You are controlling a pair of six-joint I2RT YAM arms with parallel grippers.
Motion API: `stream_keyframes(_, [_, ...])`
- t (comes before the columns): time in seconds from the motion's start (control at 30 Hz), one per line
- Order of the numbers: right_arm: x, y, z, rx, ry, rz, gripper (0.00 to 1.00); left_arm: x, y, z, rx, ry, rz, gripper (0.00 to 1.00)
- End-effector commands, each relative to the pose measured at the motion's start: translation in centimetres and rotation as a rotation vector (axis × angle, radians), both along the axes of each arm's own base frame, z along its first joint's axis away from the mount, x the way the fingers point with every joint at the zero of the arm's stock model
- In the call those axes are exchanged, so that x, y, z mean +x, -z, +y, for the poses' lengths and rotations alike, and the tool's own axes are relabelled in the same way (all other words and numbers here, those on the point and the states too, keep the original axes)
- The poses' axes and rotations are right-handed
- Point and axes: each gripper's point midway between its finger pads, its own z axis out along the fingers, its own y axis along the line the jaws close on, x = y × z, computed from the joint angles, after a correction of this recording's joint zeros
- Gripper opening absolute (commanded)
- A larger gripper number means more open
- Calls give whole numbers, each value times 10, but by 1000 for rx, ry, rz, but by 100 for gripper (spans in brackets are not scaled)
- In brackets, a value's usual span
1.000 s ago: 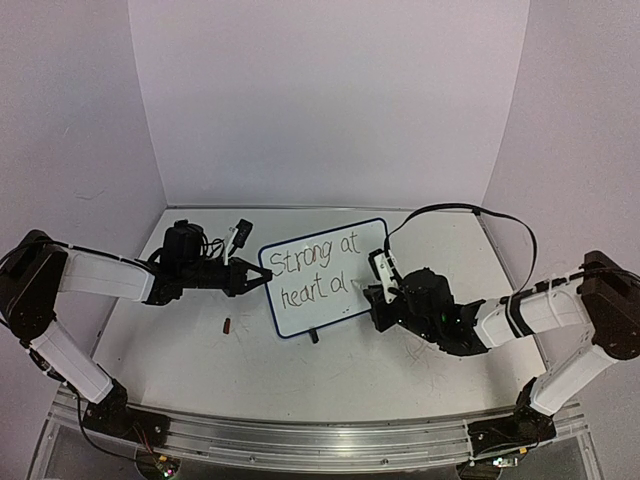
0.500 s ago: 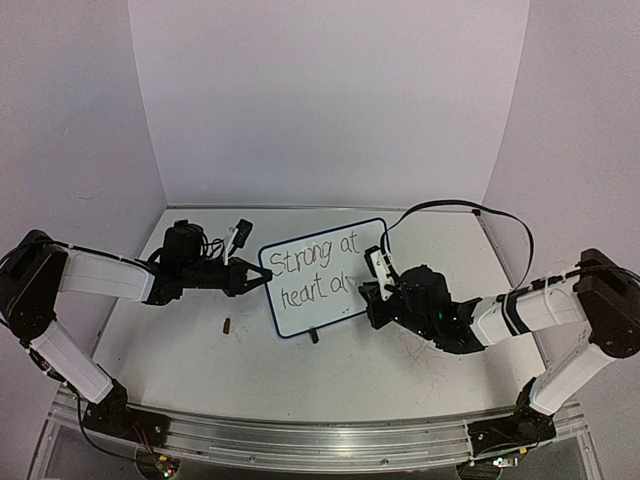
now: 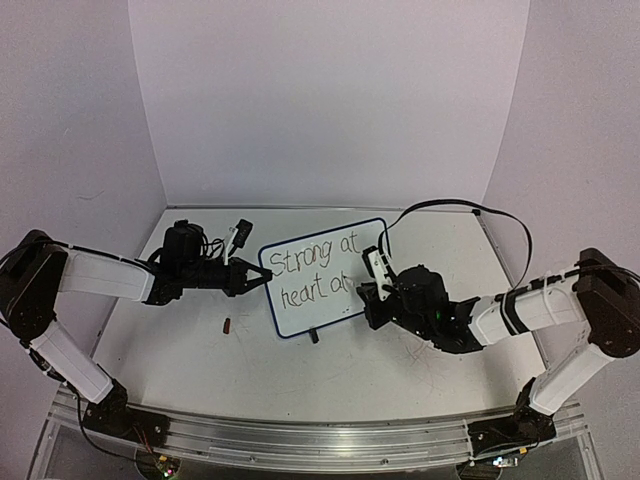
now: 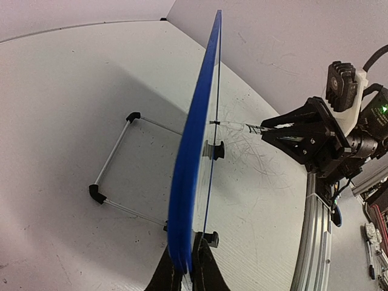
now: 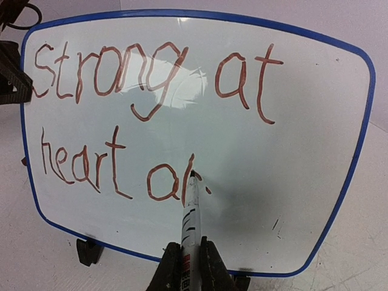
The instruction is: Write a sentence on the whiteboard
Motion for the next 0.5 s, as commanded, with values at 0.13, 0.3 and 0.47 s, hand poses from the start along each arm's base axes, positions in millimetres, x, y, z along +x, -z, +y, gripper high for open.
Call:
stream_keyframes(0.13, [-8,11,-13,-15,35,37,0,20,17,14,102,-91,-29,0])
stream_keyframes(0.3, [-8,10,-15,-12,43,36,0,20,16,14,101,-92,-30,0])
stream_keyframes(0.47, [-2,6,-13,-10,60,16,0,19,16,15,101,-94,-29,0])
